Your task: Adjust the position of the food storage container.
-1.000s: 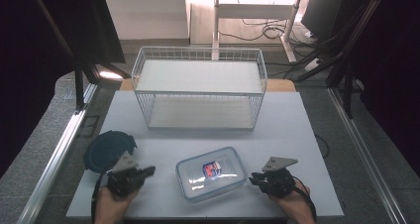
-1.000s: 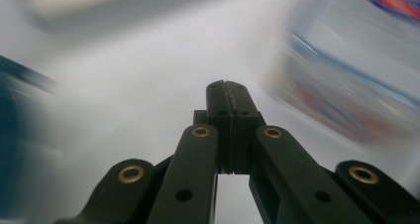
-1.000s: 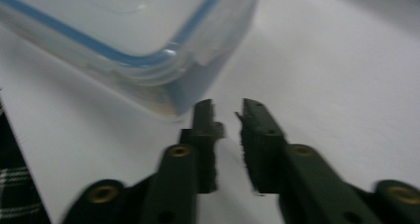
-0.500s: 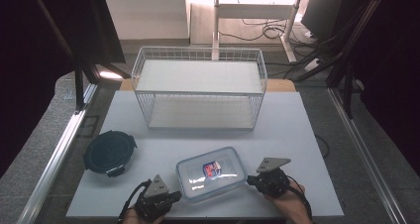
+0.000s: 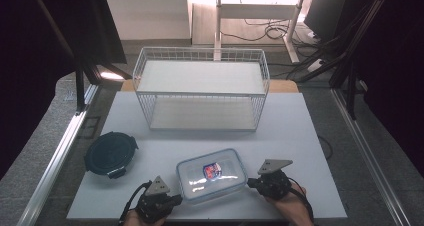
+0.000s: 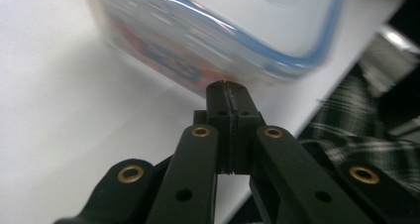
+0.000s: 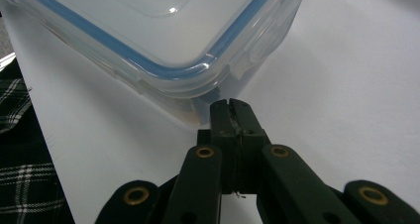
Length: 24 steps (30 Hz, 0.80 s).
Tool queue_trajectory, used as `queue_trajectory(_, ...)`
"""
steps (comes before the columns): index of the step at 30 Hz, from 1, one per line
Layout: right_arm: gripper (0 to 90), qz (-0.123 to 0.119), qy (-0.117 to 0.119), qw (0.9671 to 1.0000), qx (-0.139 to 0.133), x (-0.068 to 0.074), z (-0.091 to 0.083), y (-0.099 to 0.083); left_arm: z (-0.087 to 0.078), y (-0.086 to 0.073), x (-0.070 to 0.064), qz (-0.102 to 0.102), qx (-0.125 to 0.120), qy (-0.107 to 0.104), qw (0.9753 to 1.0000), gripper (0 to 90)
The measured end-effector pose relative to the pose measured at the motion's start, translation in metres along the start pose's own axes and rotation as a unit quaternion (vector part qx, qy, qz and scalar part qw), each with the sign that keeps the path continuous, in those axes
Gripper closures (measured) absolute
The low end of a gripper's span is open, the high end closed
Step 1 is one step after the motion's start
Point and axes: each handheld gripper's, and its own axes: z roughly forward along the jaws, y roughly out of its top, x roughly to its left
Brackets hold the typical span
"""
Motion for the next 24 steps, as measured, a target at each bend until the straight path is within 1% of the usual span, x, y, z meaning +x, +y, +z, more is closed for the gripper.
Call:
queue_trajectory(1,89.1,0.002,0.001,1.0,0.001,0.0,0.0,0.0,0.0,0.002,0.002,0.003,-0.002,0.009,0.9999,90.0)
queue_trajectory(3,89.1,0.003,0.002,1.0,-0.001,0.0,0.0,0.0,0.001,0.005,0.007,-0.002,-0.005,0.016,0.9999,90.0)
queue_trajectory(4,89.1,0.008,0.01,0.9999,-0.005,0.0,0.0,0.001,0.002,0.006,0.013,-0.014,-0.009,0.015,0.9998,90.0)
queue_trajectory(5,89.1,0.008,0.01,0.9999,-0.005,0.0,0.0,0.001,0.002,0.006,0.013,-0.014,-0.009,0.015,0.9998,90.0)
queue_trajectory(6,89.1,0.008,0.01,0.9999,-0.006,0.001,0.0,0.001,0.002,0.006,0.016,-0.019,-0.01,0.015,0.9997,90.0)
queue_trajectory(7,89.1,0.007,0.011,0.9999,-0.006,0.002,0.002,0.003,0.003,0.009,0.021,-0.021,-0.011,0.021,0.9995,90.0)
queue_trajectory(8,89.1,0.007,0.011,0.9999,-0.006,0.002,0.002,0.003,0.003,0.009,0.021,-0.021,-0.011,0.021,0.9995,90.0)
queue_trajectory(9,89.0,0.007,0.009,0.9999,-0.01,0.003,0.003,0.004,0.005,0.012,0.026,-0.023,-0.014,0.027,0.9993,90.0)
queue_trajectory(10,89.0,0.007,0.009,0.9999,-0.01,0.003,0.003,0.004,0.005,0.012,0.026,-0.023,-0.014,0.027,0.9993,90.0)
queue_trajectory(12,89.0,0.008,0.004,0.9999,-0.013,0.003,0.004,0.006,0.008,0.016,0.033,-0.024,-0.015,0.028,0.9992,90.0)
queue_trajectory(14,89.0,0.01,0.001,0.9998,-0.017,0.002,0.004,0.008,0.011,0.021,0.04,-0.021,-0.016,0.027,0.9993,90.0)
queue_trajectory(15,89.0,0.014,0.0,0.9997,-0.02,0.001,0.005,0.009,0.013,0.025,0.047,-0.023,-0.016,0.022,0.9994,90.0)
queue_trajectory(16,89.0,0.014,0.0,0.9997,-0.02,0.001,0.005,0.009,0.013,0.025,0.047,-0.023,-0.016,0.022,0.9994,90.0)
queue_trajectory(18,89.0,0.017,0.002,0.9995,-0.025,0.0,0.006,0.01,0.015,0.029,0.052,-0.016,-0.015,0.023,0.9995,90.0)
queue_trajectory(22,89.0,0.02,-0.012,0.9992,-0.033,-0.001,0.01,0.013,0.018,0.034,0.058,0.0,-0.014,0.034,0.9993,90.0)
queue_trajectory(24,89.0,0.019,-0.014,0.9991,-0.034,-0.001,0.011,0.014,0.018,0.034,0.061,0.003,-0.014,0.034,0.9993,90.0)
